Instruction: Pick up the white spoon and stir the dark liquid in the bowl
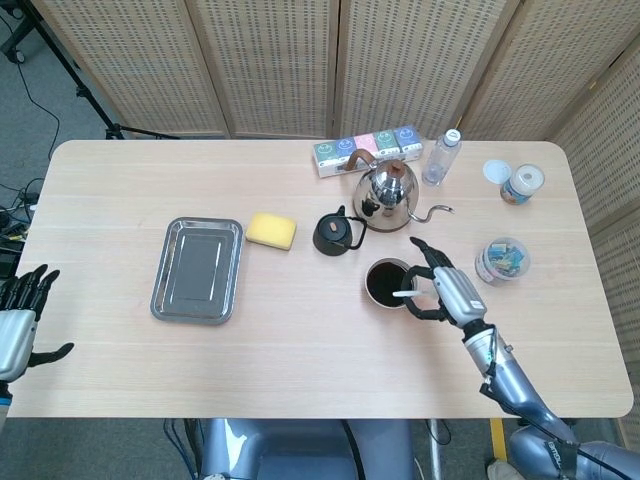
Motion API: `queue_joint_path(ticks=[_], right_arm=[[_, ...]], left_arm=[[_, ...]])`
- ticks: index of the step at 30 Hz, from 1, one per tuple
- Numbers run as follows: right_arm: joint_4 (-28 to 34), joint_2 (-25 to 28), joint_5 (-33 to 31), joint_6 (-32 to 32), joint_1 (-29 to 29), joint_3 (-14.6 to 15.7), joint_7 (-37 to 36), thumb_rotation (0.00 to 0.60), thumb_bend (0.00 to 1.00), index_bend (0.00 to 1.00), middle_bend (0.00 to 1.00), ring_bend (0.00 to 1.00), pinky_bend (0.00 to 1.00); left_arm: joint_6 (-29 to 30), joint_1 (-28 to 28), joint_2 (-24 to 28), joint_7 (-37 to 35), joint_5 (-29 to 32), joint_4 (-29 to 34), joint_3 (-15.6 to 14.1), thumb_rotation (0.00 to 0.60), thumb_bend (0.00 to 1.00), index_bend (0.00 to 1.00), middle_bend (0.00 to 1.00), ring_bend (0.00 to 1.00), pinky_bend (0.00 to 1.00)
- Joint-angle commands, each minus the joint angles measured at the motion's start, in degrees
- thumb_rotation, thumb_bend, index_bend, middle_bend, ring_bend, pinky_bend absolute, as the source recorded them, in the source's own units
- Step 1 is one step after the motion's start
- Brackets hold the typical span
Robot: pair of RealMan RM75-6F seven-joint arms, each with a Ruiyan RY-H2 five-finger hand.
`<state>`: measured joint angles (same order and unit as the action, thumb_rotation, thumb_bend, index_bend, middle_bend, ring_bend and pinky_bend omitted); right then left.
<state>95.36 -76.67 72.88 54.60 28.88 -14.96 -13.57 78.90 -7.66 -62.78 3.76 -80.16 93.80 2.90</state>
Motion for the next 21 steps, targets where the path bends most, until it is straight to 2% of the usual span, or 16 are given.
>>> queue_joint_path(ticks=[1,10,14,21], right_arm=[[-0.4,-0.8,-2.6,-2.1,1.7,-0.9,0.1,0.6,0.51,0.58,0.0,0.0,0.04],[-1.9,-3.7,-8.6,-5.0,5.3,-2.5,0.7,0.6,0.51,0.58,0.0,0.0,0.04],[-3.5,-5.4,-12.0,-7.6,6.9,-3.3,-1.1,0.6,0.52,0.58,0.0,0.0,0.04],[-7.3,-8.3,-13.9,-9.1,8.6,-3.7,-2.6,0.6,0.52,0.58,0.0,0.0,0.04]], left_arm=[[-0.1,-0.1,0.0,0.0,0.2,0.0,0.1,0.6,0.0,0.0,0.0,0.0,0.0],[-0.5,-0.2,0.2,-0.2,0.3,0.0,0.1,0.6,0.0,0.0,0.0,0.0,0.0],[-0.4,-0.2,0.4,-0.7,0.4,0.0,0.1,0.6,0.0,0.0,0.0,0.0,0.0],[-0.6,-0.3,0.6,-1.3,0.6,-0.1,0.2,0.6,0.0,0.0,0.0,0.0,0.0]])
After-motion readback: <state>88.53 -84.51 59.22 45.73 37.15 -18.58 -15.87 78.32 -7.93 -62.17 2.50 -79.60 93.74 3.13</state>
